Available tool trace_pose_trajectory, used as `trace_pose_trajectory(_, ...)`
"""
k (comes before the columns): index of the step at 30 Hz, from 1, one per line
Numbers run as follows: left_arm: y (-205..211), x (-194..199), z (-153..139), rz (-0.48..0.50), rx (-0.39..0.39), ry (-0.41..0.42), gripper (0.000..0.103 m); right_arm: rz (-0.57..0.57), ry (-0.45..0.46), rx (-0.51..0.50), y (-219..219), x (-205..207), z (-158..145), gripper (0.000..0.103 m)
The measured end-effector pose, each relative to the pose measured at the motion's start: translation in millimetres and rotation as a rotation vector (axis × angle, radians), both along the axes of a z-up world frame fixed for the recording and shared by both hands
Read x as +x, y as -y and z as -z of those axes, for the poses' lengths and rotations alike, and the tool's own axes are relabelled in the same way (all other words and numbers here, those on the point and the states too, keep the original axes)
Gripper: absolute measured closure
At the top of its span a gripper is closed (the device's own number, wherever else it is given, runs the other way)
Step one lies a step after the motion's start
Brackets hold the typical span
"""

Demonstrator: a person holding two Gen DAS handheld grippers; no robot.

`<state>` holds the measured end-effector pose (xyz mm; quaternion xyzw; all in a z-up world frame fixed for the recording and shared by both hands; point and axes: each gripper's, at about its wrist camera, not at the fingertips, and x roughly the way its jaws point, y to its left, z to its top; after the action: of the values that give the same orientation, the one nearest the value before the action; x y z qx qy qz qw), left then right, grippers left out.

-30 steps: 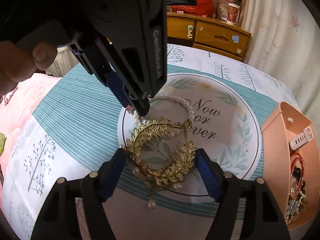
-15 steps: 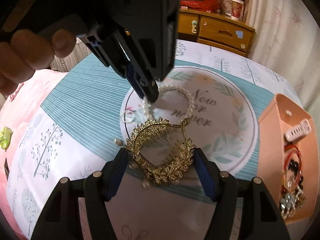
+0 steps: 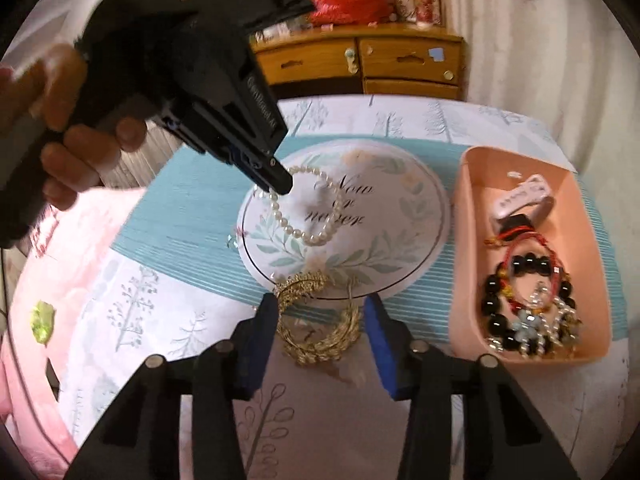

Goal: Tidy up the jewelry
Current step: 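Grasp the pearl bracelet with the left tool while the right tool lifts the gold bracelet, then carry the pearl and gold bracelets into the peach tray and open both tools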

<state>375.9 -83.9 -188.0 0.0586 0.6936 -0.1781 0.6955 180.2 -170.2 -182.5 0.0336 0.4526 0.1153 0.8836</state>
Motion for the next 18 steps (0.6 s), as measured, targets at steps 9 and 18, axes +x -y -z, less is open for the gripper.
trace_pose_trajectory(9,2,-29,-58,0.037,-0.074,0.035,0.098,0.017,-0.053,0.053,-1,3,17,0.027)
trace_pose_trajectory(18,-16,-30,-112,-0.028,-0.114,0.118,0.098,-0.056,-0.051,-0.08,-38,9,48,0.027)
